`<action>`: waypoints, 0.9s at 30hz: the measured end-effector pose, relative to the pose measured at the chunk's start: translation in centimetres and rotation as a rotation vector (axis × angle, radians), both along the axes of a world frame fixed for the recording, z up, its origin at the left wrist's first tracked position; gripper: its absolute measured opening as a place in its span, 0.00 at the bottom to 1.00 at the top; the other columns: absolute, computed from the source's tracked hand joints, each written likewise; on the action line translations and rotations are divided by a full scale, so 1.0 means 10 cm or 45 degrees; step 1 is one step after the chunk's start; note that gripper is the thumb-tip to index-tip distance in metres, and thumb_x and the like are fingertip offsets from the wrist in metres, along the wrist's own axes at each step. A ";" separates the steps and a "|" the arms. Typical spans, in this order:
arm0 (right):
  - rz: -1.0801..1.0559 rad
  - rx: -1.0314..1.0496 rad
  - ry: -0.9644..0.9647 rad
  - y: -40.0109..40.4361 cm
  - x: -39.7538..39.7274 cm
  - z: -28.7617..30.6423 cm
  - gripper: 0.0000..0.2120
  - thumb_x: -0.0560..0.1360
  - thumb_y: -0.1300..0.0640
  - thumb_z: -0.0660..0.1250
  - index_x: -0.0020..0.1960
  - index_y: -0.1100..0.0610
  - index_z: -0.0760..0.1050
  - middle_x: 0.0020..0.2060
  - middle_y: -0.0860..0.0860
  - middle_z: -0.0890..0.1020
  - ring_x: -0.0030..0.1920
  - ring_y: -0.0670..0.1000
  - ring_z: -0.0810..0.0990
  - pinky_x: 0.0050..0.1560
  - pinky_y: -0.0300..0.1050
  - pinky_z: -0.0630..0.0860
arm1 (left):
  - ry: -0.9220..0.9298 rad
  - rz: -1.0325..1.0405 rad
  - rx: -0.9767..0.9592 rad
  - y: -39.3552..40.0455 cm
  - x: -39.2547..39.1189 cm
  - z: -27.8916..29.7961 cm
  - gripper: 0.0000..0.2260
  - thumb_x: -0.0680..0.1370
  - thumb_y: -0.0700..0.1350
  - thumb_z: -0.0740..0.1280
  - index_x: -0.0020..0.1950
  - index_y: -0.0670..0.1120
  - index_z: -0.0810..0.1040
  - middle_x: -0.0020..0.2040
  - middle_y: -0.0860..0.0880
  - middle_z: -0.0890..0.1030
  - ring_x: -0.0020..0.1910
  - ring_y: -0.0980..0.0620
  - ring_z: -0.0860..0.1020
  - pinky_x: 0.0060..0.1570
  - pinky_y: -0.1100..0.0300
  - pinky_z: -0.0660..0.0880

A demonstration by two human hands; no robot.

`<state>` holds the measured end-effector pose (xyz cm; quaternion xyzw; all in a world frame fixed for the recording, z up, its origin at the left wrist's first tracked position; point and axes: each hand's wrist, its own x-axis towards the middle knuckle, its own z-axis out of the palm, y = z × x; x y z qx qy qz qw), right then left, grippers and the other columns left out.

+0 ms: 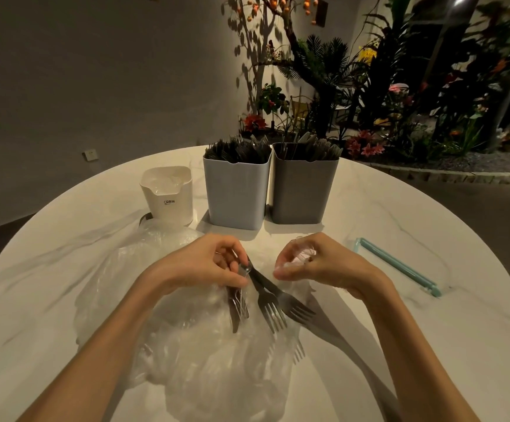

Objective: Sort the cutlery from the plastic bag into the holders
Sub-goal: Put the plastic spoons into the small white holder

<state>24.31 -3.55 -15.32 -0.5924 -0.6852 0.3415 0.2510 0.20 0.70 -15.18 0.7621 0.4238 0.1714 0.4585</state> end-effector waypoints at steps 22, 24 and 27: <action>-0.288 -0.025 0.173 0.07 -0.22 -0.09 0.08 0.73 0.46 0.75 0.46 0.50 0.84 0.45 0.47 0.84 0.48 0.50 0.82 0.46 0.38 0.80 | 0.068 -0.038 0.053 0.04 0.01 -0.10 0.16 0.70 0.46 0.80 0.54 0.51 0.81 0.29 0.54 0.75 0.32 0.54 0.77 0.40 0.59 0.80; -0.329 -0.003 0.231 0.06 -0.24 -0.08 0.08 0.73 0.46 0.75 0.47 0.49 0.82 0.45 0.45 0.82 0.48 0.49 0.80 0.46 0.38 0.78 | 0.071 -0.034 0.052 0.04 0.00 -0.10 0.17 0.70 0.46 0.81 0.55 0.51 0.80 0.30 0.54 0.75 0.33 0.53 0.78 0.41 0.57 0.81; -0.505 0.079 0.473 0.06 -0.26 0.00 0.08 0.76 0.50 0.73 0.48 0.55 0.80 0.43 0.49 0.81 0.43 0.47 0.77 0.38 0.37 0.74 | -0.057 0.010 0.024 0.02 -0.04 -0.05 0.14 0.70 0.44 0.80 0.53 0.50 0.82 0.35 0.49 0.76 0.34 0.53 0.78 0.35 0.60 0.78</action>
